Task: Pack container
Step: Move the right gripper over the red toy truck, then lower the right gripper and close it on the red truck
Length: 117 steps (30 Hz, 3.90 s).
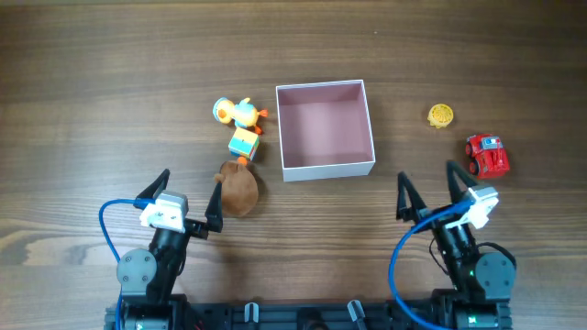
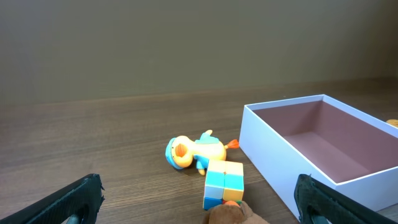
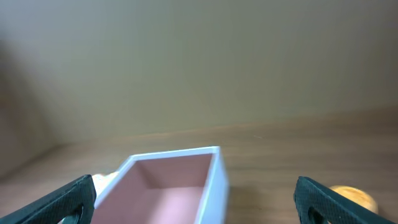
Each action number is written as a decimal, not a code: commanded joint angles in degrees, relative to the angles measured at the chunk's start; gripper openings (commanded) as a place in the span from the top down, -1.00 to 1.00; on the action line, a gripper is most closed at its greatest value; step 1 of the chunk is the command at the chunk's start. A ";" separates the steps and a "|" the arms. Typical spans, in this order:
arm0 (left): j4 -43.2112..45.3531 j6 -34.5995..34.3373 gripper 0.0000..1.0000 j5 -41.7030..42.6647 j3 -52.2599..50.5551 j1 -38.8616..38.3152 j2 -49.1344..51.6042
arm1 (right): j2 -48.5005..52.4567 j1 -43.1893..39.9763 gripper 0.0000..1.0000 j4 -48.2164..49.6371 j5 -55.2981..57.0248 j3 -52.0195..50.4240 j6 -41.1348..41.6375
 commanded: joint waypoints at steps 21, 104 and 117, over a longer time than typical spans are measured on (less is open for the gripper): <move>-0.20 0.90 -0.99 -0.11 -0.28 -0.11 -0.39 | 73.83 -5.51 -1.00 -74.31 14.40 91.17 -34.40; -0.20 0.90 -1.00 -0.11 -0.28 -0.11 -0.39 | 101.79 -29.55 -0.69 -48.33 12.74 66.42 -43.52; -0.20 0.90 -1.00 -0.11 -0.28 -0.11 -0.39 | 101.83 -30.80 -0.62 -48.04 8.55 66.42 -43.80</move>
